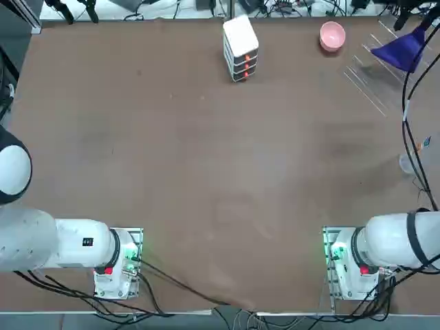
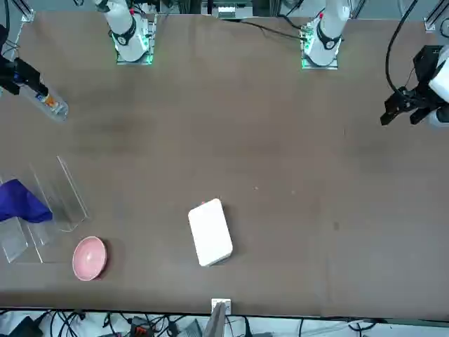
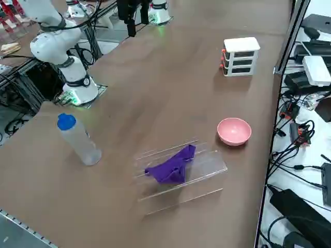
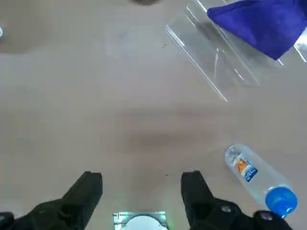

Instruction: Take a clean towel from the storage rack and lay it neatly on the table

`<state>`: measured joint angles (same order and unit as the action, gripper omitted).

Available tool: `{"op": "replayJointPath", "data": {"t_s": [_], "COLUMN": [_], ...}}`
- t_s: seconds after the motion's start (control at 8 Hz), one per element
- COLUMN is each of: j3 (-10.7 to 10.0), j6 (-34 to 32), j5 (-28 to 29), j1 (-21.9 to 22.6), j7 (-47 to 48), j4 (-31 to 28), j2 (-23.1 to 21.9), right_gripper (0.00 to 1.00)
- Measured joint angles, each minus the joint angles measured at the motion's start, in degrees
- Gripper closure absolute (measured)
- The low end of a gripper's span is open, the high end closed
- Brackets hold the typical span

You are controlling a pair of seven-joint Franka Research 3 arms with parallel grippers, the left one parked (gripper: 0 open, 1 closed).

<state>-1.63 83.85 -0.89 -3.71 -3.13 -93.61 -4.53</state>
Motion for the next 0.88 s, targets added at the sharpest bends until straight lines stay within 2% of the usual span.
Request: {"op": "replayJointPath", "data": {"t_s": [0.5, 0.88], "j3": [0.0, 0.1], "j6": [0.0, -5.7], "j5": [0.0, -0.1], "j1": [0.0, -0.1], "j7": [0.0, 0.0], "j4": [0.0, -0.4], "j2": [0.0, 0.9], "right_gripper": [0.00, 0.00]}}
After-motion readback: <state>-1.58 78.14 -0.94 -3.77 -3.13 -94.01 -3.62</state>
